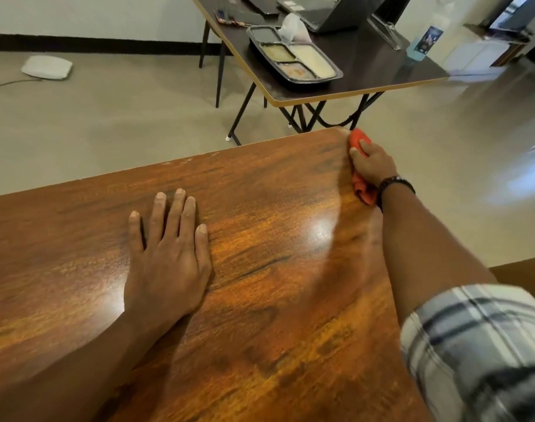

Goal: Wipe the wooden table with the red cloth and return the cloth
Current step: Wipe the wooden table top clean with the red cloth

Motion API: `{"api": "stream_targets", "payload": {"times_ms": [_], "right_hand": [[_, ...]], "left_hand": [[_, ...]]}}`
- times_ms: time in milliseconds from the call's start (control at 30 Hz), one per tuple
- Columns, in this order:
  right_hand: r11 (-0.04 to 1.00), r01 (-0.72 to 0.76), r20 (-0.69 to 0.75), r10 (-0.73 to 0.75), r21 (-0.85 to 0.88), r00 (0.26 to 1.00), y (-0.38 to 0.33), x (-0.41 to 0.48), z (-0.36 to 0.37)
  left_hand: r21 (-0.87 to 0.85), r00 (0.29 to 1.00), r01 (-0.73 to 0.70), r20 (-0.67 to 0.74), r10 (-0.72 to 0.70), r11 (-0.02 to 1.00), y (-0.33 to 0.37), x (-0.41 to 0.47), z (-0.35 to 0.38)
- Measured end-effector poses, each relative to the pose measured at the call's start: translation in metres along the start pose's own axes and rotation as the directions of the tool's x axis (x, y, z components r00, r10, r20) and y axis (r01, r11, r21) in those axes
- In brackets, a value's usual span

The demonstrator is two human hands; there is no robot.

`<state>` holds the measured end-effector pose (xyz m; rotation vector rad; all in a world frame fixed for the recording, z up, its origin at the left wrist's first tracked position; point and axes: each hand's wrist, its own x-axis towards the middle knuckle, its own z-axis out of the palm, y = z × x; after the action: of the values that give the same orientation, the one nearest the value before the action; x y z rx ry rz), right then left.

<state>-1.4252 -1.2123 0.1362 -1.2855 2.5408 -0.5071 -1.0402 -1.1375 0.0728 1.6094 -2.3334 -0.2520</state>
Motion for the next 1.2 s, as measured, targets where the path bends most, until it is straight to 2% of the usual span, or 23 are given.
{"api": "stream_targets", "payload": {"times_ms": [100,167,200,267,367,433,467,500,633,667,733,900,1067,1133,1200], "right_hand": [[0.995,0.100,0.099,-0.098,-0.021,0.990,-0.050,-0.004,0.013],[0.950,0.302,0.140,-0.290,-0.079,0.947,-0.088,-0.030,0.030],[0.911,0.409,0.166,-0.396,-0.047,0.903,-0.106,-0.046,0.042],[0.796,0.605,0.256,-0.590,0.027,0.766,-0.136,-0.080,0.071],[0.564,0.822,0.388,-0.777,0.080,0.496,-0.166,-0.125,0.103],[0.486,0.866,0.420,-0.814,0.114,0.401,-0.166,-0.132,0.105],[0.498,0.858,0.417,-0.811,0.125,0.410,-0.162,-0.127,0.101],[0.547,0.828,0.397,-0.793,0.126,0.463,-0.155,-0.117,0.096],[0.837,0.541,0.178,-0.547,0.085,0.818,-0.093,-0.054,0.069],[0.885,0.461,0.128,-0.465,0.067,0.876,-0.070,-0.039,0.060],[0.944,0.328,0.057,-0.329,0.027,0.943,-0.023,-0.026,0.040],[0.999,0.038,-0.082,-0.038,-0.010,0.996,0.077,-0.076,-0.002],[0.970,-0.244,-0.192,0.242,0.014,0.951,0.170,-0.163,-0.045],[0.950,-0.310,-0.197,0.308,0.021,0.931,0.178,-0.180,-0.051],[0.959,-0.282,-0.197,0.279,0.012,0.940,0.167,-0.178,-0.048]], "left_hand": [[-0.002,1.000,0.005,0.015,-0.005,1.000,0.001,0.001,0.000],[-0.028,1.000,0.015,0.001,-0.015,0.999,0.003,0.000,-0.002],[-0.046,1.000,0.023,-0.017,-0.024,0.999,0.004,0.000,-0.003],[-0.074,0.997,0.040,-0.062,-0.045,0.996,0.007,0.000,-0.005],[-0.129,0.992,0.050,-0.112,-0.064,0.990,0.009,-0.001,-0.008],[-0.158,0.991,0.045,-0.114,-0.063,0.986,0.010,-0.001,-0.008],[-0.158,0.993,0.040,-0.107,-0.057,0.987,0.010,-0.001,-0.008],[-0.150,0.994,0.035,-0.093,-0.049,0.988,0.009,0.000,-0.008],[-0.091,1.000,0.003,-0.006,-0.004,0.996,0.003,-0.001,-0.005],[-0.066,1.000,-0.012,0.002,0.012,0.998,0.002,-0.002,-0.005],[-0.029,1.000,-0.018,0.011,0.019,0.999,0.001,0.000,-0.005],[-0.063,0.999,-0.012,0.041,0.014,0.998,0.001,0.001,-0.008],[-0.085,0.999,-0.013,0.045,0.017,0.996,0.002,0.001,-0.008],[-0.076,0.999,-0.007,0.040,0.010,0.997,0.002,0.001,-0.008],[-0.068,0.999,-0.015,0.044,0.018,0.998,0.003,0.002,-0.009]]}}
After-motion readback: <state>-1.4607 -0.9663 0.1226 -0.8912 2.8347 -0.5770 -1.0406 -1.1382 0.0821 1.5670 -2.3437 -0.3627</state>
